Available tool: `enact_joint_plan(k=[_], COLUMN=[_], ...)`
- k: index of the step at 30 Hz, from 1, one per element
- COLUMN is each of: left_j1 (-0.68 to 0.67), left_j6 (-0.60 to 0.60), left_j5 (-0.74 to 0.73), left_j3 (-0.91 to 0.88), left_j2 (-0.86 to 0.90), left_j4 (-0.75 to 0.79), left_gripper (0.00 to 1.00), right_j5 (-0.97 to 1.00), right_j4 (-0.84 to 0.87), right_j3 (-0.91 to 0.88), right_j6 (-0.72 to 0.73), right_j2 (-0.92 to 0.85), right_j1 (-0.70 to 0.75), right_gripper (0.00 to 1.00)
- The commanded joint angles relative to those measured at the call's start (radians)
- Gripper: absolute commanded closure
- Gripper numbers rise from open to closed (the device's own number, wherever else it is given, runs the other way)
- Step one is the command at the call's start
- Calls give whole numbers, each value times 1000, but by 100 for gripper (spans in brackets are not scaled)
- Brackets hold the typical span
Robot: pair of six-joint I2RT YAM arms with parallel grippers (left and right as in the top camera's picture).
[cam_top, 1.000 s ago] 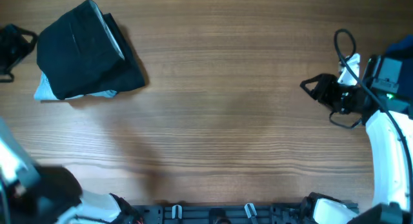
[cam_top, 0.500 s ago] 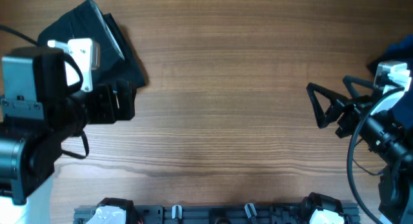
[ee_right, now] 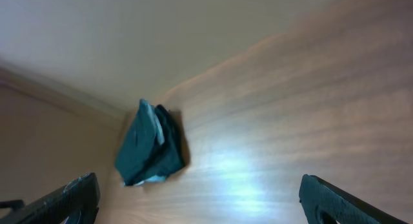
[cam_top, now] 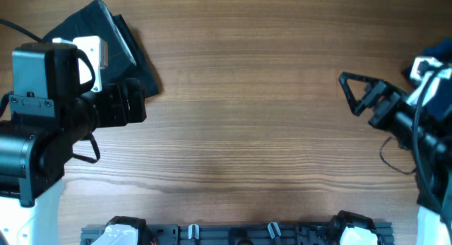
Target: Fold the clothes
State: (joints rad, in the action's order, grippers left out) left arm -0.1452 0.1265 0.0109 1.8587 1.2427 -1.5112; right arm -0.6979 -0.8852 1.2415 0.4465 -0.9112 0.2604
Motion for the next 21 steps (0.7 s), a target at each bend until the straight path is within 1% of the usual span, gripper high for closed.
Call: enact_joint_plan(k=[1, 3, 4, 6, 10, 13, 17, 21], left_j1=[-8, -8, -8, -8, -8, -8, -8, -8], left_j6=[16, 16, 16, 16, 16, 16, 16, 16], left_j5=[13, 13, 13, 13, 13, 13, 13, 13], left_j3=[7, 7, 7, 7, 7, 7, 7, 7], left_j2=[-3, -3, -3, -3, -3, -3, -3, -3], left_j4=[2, 2, 2, 2, 2, 2, 2, 2], left_gripper=[0, 0, 0, 0, 0, 0, 0, 0], right_j5=[247, 413, 531, 691, 824, 871, 893, 881], right_j4=[-44, -51, -48, -29, 10, 14, 107, 141], right_j3=[-6, -6, -6, -19, -88, -166, -371, -576], right_j6=[-46, -55, -55, -53, -54, -53, -52, -35], right_j2=[14, 49, 94, 198, 372, 481, 603, 670], right_j1=[-99, -174, -230, -298, -311, -307, -278, -278], right_gripper=[0, 0, 0, 0, 0, 0, 0, 0])
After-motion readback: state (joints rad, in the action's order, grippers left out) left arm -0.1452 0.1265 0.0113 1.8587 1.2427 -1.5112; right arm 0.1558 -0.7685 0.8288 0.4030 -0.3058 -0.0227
